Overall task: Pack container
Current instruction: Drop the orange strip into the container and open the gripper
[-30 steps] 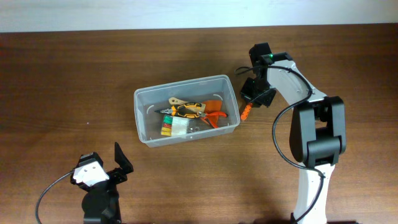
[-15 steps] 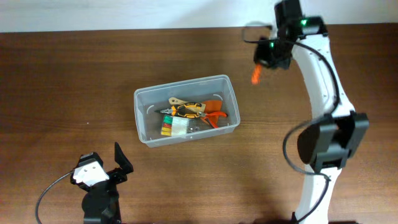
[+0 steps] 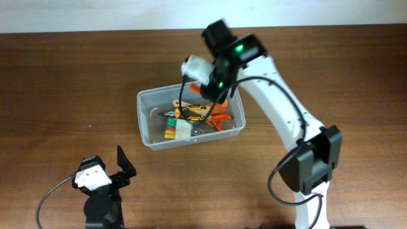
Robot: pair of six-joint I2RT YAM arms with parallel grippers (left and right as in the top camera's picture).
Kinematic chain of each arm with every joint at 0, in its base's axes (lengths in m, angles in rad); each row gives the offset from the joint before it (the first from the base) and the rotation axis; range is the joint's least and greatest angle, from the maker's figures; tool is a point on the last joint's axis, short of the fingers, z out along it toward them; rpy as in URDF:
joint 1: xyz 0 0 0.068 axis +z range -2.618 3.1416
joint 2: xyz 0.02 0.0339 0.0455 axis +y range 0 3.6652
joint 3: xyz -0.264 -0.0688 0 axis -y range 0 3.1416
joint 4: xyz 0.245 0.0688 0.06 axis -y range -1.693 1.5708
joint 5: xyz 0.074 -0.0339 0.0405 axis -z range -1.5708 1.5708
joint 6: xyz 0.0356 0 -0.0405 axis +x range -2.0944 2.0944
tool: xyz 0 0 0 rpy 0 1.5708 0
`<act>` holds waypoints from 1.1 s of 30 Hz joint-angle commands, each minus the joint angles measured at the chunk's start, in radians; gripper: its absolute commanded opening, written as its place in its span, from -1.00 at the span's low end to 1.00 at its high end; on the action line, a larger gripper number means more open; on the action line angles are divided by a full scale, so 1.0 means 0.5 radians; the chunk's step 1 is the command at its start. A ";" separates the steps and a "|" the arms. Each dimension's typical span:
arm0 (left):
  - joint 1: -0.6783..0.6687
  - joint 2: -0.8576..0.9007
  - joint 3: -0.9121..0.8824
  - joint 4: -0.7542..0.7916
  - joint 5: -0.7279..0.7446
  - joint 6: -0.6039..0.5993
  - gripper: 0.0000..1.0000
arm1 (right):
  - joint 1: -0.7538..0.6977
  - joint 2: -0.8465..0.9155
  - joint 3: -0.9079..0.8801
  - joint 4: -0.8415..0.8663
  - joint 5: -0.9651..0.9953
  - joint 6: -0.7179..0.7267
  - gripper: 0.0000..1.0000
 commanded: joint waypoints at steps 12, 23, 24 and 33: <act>-0.008 -0.005 -0.008 -0.002 -0.008 0.018 0.98 | -0.024 0.031 -0.571 0.801 0.254 -0.830 0.97; -0.008 -0.005 -0.008 -0.002 -0.008 0.018 0.99 | 0.070 -0.216 -0.192 0.634 0.253 0.411 0.97; -0.008 -0.005 -0.008 -0.002 -0.008 0.018 0.99 | 0.083 -0.279 -0.119 0.561 0.252 0.525 0.97; -0.008 -0.005 -0.007 -0.002 -0.008 0.018 0.99 | 0.201 -0.764 0.163 0.188 0.253 0.819 0.97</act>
